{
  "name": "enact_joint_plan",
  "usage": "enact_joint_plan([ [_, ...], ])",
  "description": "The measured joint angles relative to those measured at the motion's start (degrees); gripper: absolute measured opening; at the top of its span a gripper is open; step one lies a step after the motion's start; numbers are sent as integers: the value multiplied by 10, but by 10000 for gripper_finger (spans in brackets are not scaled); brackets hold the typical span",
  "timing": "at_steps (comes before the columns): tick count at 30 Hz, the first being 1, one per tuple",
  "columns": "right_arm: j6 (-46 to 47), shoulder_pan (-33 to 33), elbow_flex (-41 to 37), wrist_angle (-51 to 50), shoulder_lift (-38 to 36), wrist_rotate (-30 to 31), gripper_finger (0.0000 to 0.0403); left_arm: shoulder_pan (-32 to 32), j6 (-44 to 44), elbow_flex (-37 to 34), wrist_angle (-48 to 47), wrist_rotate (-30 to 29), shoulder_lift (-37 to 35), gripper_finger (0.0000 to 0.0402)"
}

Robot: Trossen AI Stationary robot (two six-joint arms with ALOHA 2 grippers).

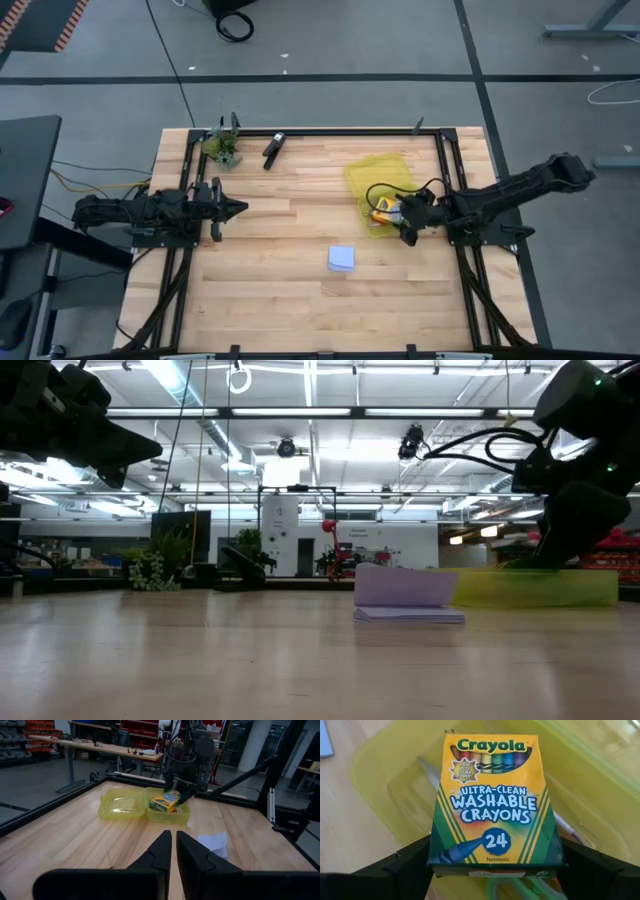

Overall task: Pack school essentials
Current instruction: Put the yellow crayon box into the yellow supply box, then put the violet sticky notes into the yellow supply box

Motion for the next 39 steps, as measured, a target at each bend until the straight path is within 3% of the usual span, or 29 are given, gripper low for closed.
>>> enact_joint_plan([
  [10, -49, -30, 14, -23, 1, -4, 394, 0, 0, 0, 0, 0, 0, 33],
  [25, -38, -34, 48, -86, 1, 142, 394, 0, 0, 0, 0, 0, 0, 28],
  [34, -33, -34, 77, -81, 1, 142, 394, 0, 0, 0, 0, 0, 0, 36],
  [39, -68, -33, 88, -25, 1, 133, 394, 0, 0, 0, 0, 0, 0, 31],
])
